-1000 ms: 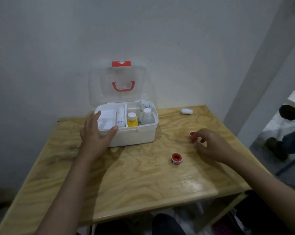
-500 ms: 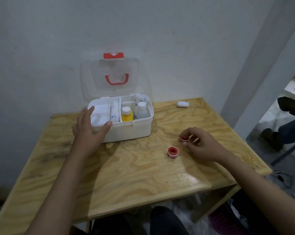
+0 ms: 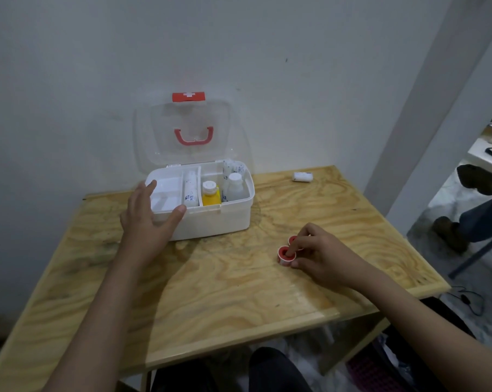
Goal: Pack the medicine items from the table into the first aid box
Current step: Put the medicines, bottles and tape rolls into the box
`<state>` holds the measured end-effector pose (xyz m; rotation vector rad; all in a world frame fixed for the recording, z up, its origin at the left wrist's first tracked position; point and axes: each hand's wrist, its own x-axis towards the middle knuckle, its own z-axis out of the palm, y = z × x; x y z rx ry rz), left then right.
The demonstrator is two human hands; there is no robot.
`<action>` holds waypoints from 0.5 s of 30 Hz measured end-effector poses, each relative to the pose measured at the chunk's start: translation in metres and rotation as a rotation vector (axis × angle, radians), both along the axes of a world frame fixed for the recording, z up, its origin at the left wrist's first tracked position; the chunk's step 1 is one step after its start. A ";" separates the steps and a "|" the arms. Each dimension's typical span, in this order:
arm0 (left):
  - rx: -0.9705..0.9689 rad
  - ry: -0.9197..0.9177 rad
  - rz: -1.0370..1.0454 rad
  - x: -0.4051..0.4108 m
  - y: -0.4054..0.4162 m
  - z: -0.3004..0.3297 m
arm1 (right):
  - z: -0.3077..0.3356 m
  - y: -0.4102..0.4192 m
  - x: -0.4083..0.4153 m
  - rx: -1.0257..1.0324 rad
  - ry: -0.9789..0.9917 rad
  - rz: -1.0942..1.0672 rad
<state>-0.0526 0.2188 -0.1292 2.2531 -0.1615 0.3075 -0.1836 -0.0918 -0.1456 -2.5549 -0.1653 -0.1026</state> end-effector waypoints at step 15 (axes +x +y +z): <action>-0.028 0.065 -0.008 -0.011 -0.017 -0.008 | 0.118 0.082 0.090 0.055 -0.246 0.114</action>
